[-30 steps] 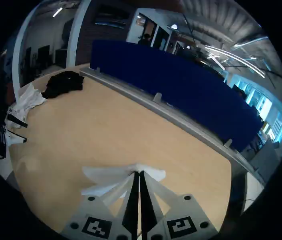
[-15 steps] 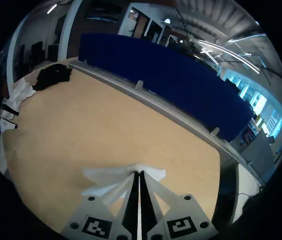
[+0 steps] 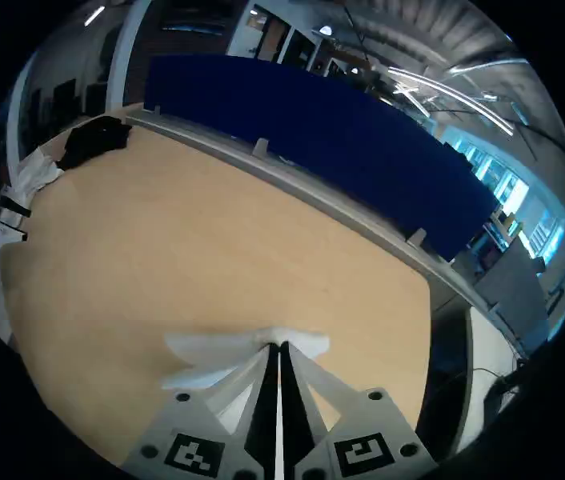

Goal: Fold towel

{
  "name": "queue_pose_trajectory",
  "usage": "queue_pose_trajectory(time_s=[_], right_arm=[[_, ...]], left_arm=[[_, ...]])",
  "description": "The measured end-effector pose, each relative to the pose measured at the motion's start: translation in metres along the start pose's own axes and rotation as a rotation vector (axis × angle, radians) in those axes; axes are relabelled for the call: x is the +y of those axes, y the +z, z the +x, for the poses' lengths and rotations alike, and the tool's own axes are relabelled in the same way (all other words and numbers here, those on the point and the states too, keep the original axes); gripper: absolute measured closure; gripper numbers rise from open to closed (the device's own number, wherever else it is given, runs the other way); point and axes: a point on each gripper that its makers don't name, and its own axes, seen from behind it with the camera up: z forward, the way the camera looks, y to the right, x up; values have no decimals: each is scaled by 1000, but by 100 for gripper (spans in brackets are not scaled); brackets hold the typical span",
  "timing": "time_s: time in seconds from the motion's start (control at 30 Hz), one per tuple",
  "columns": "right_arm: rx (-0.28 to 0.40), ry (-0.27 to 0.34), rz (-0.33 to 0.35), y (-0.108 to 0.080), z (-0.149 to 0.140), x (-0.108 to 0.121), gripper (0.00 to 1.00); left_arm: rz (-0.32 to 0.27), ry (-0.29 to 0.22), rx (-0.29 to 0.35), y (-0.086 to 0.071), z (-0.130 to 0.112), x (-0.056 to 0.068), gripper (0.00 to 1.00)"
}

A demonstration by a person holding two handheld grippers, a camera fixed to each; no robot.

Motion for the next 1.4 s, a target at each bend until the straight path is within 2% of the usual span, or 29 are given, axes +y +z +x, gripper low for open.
queue_pose_trajectory(time_s=[0.33, 0.8, 1.2, 1.4], right_arm=[[-26, 26, -25, -10, -28, 10, 97], [-124, 94, -80, -30, -109, 17, 97], [-189, 170, -116, -30, -158, 18, 97], [-244, 200, -126, -27, -184, 16, 97]], left_arm=[[-5, 16, -1, -2, 3, 6, 4], [-11, 31, -7, -1, 0, 10, 4], [-11, 44, -9, -3, 0, 10, 4], [-6, 46, -10, -5, -1, 8, 4]])
